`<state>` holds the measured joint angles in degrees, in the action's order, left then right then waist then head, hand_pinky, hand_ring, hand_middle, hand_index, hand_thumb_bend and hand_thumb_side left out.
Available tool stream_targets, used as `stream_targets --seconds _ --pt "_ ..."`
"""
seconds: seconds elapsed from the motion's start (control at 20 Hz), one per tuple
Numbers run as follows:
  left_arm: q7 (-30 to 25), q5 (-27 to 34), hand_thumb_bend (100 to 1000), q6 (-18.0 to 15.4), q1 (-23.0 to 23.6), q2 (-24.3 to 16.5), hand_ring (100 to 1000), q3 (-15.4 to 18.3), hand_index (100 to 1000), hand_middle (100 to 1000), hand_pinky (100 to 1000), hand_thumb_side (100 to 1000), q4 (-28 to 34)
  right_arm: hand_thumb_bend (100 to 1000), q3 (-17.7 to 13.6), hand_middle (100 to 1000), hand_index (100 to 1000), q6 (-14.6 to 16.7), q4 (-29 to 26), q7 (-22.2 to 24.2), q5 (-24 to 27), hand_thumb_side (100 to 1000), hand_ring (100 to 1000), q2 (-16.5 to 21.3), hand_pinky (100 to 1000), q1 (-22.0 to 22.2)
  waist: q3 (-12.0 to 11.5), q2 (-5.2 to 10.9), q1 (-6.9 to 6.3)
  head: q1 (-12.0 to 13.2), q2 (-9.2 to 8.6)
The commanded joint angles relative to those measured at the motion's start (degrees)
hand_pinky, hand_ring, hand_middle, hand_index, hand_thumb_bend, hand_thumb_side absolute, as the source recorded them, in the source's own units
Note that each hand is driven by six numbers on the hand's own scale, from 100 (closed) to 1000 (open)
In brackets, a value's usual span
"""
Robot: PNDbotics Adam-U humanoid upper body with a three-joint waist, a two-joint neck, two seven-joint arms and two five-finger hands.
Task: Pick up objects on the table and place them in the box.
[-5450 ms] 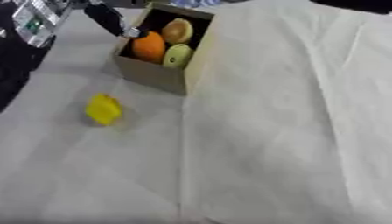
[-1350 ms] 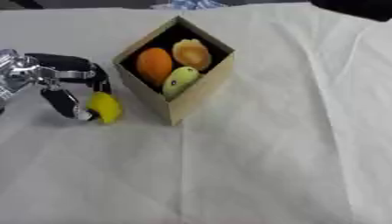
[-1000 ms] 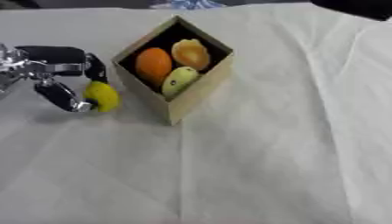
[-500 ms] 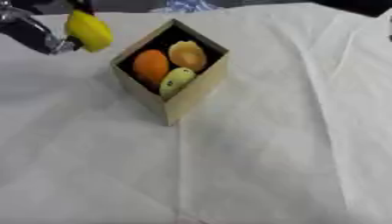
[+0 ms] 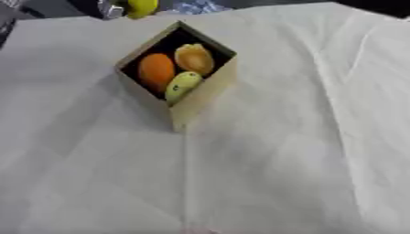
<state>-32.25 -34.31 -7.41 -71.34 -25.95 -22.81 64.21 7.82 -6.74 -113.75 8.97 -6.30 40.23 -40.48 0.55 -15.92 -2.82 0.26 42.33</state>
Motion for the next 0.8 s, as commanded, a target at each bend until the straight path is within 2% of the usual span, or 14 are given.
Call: stream_targets --seconds 0.05,0.25,0.45,0.5,0.55,0.6,0.7,0.8 --pt "1.6 -2.3 170 -1.7 -2.0 2.2 665 1.9 674 616 751 124 -4.8 100 -0.2 664 778 0.2 -0.8 0.2 0.7 521 714 0.4 886 -1.4 0.3 0.99 0.25 0.6 -0.55" --pt "3.1 -6.2 191 -3.4 -2.3 5.2 669 3.2 680 621 752 132 -10.8 100 -0.1 664 778 0.3 -0.8 0.2 0.8 521 714 0.1 886 -1.8 0.8 0.76 0.38 0.8 -0.71" --pt "4.3 -10.1 276 -5.1 -2.2 7.1 688 4.3 707 641 765 158 -15.4 100 -0.1 664 778 0.2 -0.8 0.2 0.9 521 713 -0.1 885 -2.0 1.1 0.52 0.40 0.9 -0.75" --pt "4.6 -11.0 378 -5.5 -2.1 7.4 735 4.6 770 707 790 243 -16.2 100 -0.2 664 777 0.2 -0.8 0.2 0.9 522 713 -0.1 885 -2.0 1.2 0.47 0.40 0.9 -0.73" --pt "4.8 -11.7 409 -6.0 -2.1 7.6 750 4.9 795 730 798 269 -16.9 100 -0.2 663 777 0.2 -0.8 0.2 0.9 522 713 -0.2 885 -2.0 1.2 0.42 0.40 0.9 -0.72" --pt "5.0 -12.4 493 -6.3 -2.1 7.7 799 5.2 868 789 822 317 -17.2 100 -0.2 663 777 0.2 -0.8 0.2 1.0 522 713 -0.2 885 -2.0 1.2 0.39 0.40 0.9 -0.70" --pt "5.6 -13.6 577 -6.9 -1.9 7.7 850 5.7 922 848 850 395 -17.2 100 -0.2 663 777 0.2 -0.8 0.2 1.0 522 712 -0.2 885 -1.9 1.2 0.37 0.40 0.7 -0.63" --pt "6.3 -14.3 636 -7.1 -1.8 7.6 849 6.2 935 853 853 440 -16.7 100 -0.2 663 776 0.1 -0.8 0.2 1.0 522 712 -0.2 885 -1.8 1.1 0.43 0.42 0.6 -0.54"
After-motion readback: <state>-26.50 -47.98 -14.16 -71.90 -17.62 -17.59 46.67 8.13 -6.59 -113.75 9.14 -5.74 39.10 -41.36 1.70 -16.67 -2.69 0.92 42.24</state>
